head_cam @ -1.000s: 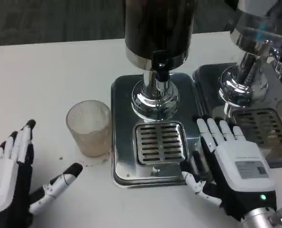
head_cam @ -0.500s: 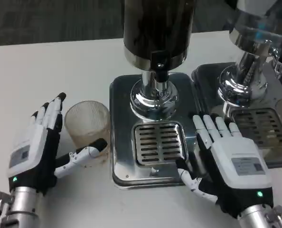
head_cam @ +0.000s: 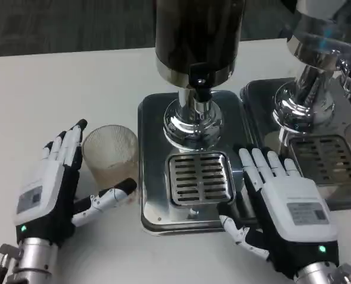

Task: Grasp the cup under the faucet to collect the drink, then remove the cup.

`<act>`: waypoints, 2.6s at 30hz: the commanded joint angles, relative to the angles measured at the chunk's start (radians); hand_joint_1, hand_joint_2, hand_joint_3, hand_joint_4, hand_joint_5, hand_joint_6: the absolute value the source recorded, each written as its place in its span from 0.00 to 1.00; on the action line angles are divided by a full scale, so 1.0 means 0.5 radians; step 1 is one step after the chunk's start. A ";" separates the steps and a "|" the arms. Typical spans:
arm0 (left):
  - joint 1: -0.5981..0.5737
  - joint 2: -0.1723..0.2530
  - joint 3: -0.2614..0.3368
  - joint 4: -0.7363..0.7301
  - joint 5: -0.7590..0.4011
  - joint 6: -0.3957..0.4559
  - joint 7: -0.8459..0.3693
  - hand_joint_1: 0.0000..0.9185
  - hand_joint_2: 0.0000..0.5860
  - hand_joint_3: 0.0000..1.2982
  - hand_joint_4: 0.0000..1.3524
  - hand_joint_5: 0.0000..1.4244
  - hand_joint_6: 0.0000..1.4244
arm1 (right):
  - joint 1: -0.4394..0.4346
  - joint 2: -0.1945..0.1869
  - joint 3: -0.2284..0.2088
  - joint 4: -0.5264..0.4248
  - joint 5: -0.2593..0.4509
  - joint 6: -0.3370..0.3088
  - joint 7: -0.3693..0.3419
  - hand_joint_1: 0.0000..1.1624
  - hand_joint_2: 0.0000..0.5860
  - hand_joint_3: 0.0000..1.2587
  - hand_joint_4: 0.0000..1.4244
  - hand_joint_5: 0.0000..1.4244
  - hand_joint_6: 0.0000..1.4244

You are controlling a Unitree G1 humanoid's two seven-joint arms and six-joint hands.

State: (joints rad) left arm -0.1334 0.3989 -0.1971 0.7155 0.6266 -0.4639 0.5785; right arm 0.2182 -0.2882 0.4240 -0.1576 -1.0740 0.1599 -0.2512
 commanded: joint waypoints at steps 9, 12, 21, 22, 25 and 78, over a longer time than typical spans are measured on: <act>-0.224 -0.046 -0.027 0.349 -0.097 -0.110 -0.004 0.12 0.00 0.00 0.00 0.05 0.09 | 0.023 0.018 0.014 -0.018 -0.011 0.023 0.003 0.25 0.71 0.00 0.00 0.00 0.00; -0.265 -0.050 -0.042 0.409 -0.096 -0.135 0.008 0.13 0.00 0.00 0.00 0.09 0.14 | 0.028 0.024 0.009 -0.016 -0.002 0.023 -0.006 0.25 0.71 0.00 0.00 0.00 0.00; -0.340 -0.062 -0.086 0.535 -0.072 -0.194 0.056 0.19 0.03 0.04 0.11 0.26 0.35 | 0.024 0.036 0.007 -0.008 0.004 0.027 -0.005 0.24 0.70 0.00 0.00 0.00 0.00; -0.343 -0.063 -0.091 0.542 -0.070 -0.204 0.061 0.19 0.03 0.05 0.12 0.28 0.36 | 0.022 0.035 0.005 -0.004 0.010 0.026 0.002 0.24 0.70 0.00 0.00 0.00 0.00; -0.347 -0.067 -0.100 0.555 -0.064 -0.235 0.109 0.21 0.04 0.09 0.17 0.34 0.45 | 0.019 0.032 0.004 0.001 0.015 0.024 0.010 0.24 0.69 0.00 0.00 0.00 0.00; -0.625 -0.161 -0.367 0.621 0.223 -0.434 0.628 0.38 0.16 0.59 0.71 0.78 0.85 | 0.098 0.034 -0.052 -0.081 0.031 0.088 -0.027 0.25 0.69 0.00 0.00 0.00 0.00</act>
State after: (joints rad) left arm -0.4020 0.3365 -0.3672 0.9866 0.7296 -0.6785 0.8746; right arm 0.2488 -0.2752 0.4037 -0.1665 -1.0450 0.1928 -0.2538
